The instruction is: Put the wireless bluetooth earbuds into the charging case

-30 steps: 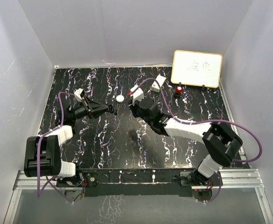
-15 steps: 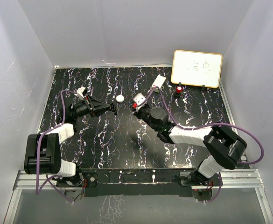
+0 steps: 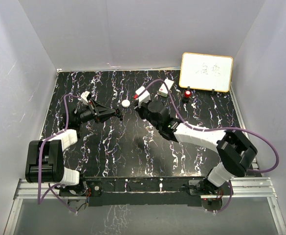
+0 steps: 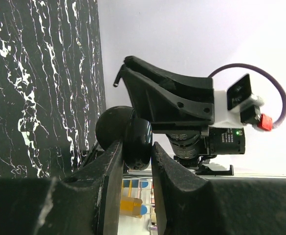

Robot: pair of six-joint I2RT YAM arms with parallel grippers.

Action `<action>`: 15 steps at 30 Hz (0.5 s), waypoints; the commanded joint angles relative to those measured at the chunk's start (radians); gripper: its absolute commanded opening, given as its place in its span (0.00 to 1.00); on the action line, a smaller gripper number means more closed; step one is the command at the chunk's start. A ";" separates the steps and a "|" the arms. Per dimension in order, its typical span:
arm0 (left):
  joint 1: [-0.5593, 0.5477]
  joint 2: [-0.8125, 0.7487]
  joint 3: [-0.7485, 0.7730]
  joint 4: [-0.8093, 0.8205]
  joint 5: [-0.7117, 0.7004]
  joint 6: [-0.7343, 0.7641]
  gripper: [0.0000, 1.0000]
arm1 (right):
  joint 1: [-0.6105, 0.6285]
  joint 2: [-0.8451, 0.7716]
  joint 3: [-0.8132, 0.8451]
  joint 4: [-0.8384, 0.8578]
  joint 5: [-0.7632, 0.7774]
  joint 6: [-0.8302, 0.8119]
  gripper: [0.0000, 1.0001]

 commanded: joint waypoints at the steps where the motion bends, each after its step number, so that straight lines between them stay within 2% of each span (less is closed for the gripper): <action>1: -0.002 -0.006 0.036 0.007 0.023 0.014 0.00 | -0.002 0.010 0.076 -0.324 0.091 0.180 0.00; 5: -0.002 0.005 0.039 0.012 0.025 0.017 0.00 | -0.002 0.030 0.127 -0.486 0.091 0.231 0.00; 15: -0.003 0.002 0.034 0.016 0.031 0.018 0.00 | -0.002 0.122 0.252 -0.745 0.055 0.274 0.00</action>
